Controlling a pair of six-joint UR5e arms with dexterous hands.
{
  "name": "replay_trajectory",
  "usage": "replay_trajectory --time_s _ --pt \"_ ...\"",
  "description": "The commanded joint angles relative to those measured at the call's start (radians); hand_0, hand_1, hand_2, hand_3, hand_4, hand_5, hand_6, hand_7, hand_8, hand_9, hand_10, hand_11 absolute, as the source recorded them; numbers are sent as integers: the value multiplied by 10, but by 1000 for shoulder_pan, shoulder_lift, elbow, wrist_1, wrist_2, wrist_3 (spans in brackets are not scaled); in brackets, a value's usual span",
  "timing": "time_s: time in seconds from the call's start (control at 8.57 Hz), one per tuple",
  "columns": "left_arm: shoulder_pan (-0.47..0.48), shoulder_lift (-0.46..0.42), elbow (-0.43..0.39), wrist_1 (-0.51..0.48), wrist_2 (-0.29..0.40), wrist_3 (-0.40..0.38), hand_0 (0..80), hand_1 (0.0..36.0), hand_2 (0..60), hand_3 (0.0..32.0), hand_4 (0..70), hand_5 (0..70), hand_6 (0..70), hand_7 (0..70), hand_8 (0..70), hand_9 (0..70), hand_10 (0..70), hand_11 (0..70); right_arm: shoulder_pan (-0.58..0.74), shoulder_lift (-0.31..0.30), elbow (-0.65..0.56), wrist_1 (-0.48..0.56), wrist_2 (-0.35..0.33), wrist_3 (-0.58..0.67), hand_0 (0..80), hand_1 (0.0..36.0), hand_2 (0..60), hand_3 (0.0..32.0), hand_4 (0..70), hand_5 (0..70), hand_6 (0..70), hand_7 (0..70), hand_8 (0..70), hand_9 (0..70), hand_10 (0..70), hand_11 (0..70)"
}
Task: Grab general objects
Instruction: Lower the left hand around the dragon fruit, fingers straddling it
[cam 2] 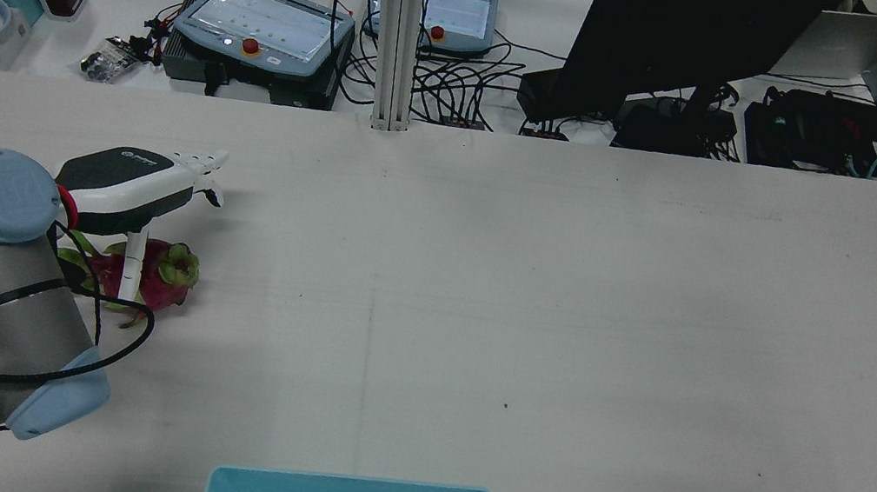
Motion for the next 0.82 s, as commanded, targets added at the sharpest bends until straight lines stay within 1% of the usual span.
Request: replay_trajectory --time_s 0.0,0.12,0.23,0.35,0.58,0.7 --pt "6 12 29 -5 -10 23 534 358 600 40 0 258 0 0 53 0 19 57 0 0 0 0 0 0 0 0 0 0 0 0 0 0 0 0 0 0" --pt "6 16 30 -3 -10 43 537 359 600 40 0 262 0 0 54 0 20 59 0 0 -1 0 0 0 0 0 0 0 0 0 0 0 0 0 0 0" --pt "6 20 30 0 -10 46 536 360 600 38 0 263 0 0 53 0 20 60 0 0 0 0 0 0 0 0 0 0 0 0 0 0 0 0 0 0" --pt "6 29 30 -2 -11 46 542 360 600 44 0 274 0 0 55 0 20 60 0 0 0 2 0 0 0 0 0 0 0 0 0 0 0 0 0 0" --pt "19 33 38 -5 -21 46 548 360 600 34 0 304 0 0 59 0 16 54 0 0 0 0 0 0 0 0 0 0 0 0 0 0 0 0 0 0" --pt "47 32 40 0 -33 48 546 360 600 24 0 331 0 0 59 0 15 53 0 0 0 2 0 0 0 0 0 0 0 0 0 0 0 0 0 0"
